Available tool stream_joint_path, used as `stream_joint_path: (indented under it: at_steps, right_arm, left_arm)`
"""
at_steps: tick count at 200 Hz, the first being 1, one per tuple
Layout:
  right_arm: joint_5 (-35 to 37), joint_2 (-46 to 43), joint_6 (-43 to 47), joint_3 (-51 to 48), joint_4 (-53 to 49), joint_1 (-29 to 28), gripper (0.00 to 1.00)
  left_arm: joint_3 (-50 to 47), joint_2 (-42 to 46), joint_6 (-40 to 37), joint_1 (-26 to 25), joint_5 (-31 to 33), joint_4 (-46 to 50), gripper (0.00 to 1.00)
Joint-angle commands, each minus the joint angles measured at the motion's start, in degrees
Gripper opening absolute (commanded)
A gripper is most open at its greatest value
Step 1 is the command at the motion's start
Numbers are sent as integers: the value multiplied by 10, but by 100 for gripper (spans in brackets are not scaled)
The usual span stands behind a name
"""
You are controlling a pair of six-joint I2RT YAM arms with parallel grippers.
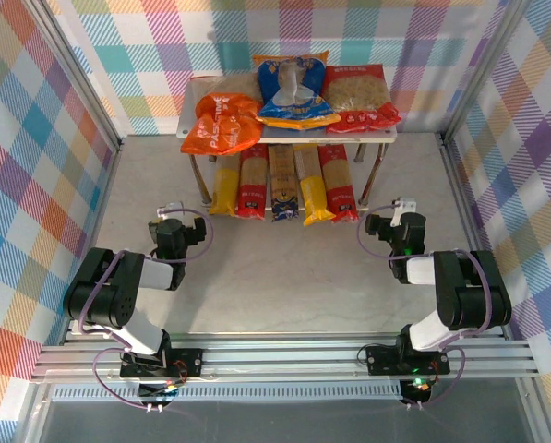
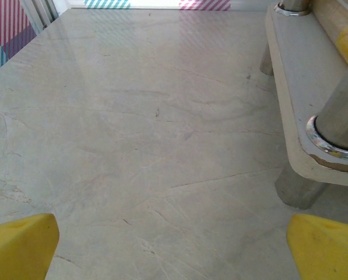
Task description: Place and organize the pasta boxes and bags onto the shelf
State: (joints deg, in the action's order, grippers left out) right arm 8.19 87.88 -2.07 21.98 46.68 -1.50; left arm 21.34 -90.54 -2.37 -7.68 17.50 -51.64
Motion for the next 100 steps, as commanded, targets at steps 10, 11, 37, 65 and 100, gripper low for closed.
stream_joint_path:
  at_steps: [10, 11, 37, 65, 100]
  right_arm:
    - [-14, -1, -3, 11, 13, 0, 99]
    - [-14, 0, -3, 11, 14, 0, 99]
    - [-14, 0, -3, 11, 14, 0, 99]
    - [-13, 0, -2, 11, 14, 1, 99]
    - [-13, 0, -3, 11, 14, 1, 99]
  left_arm:
    - [9, 0, 9, 5, -4, -3, 100]
    - [9, 0, 9, 5, -4, -3, 100]
    - [10, 0, 9, 5, -4, -1, 100]
    - [10, 0, 9, 5, -5, -2, 100]
    - [10, 0, 9, 5, -4, -1, 100]
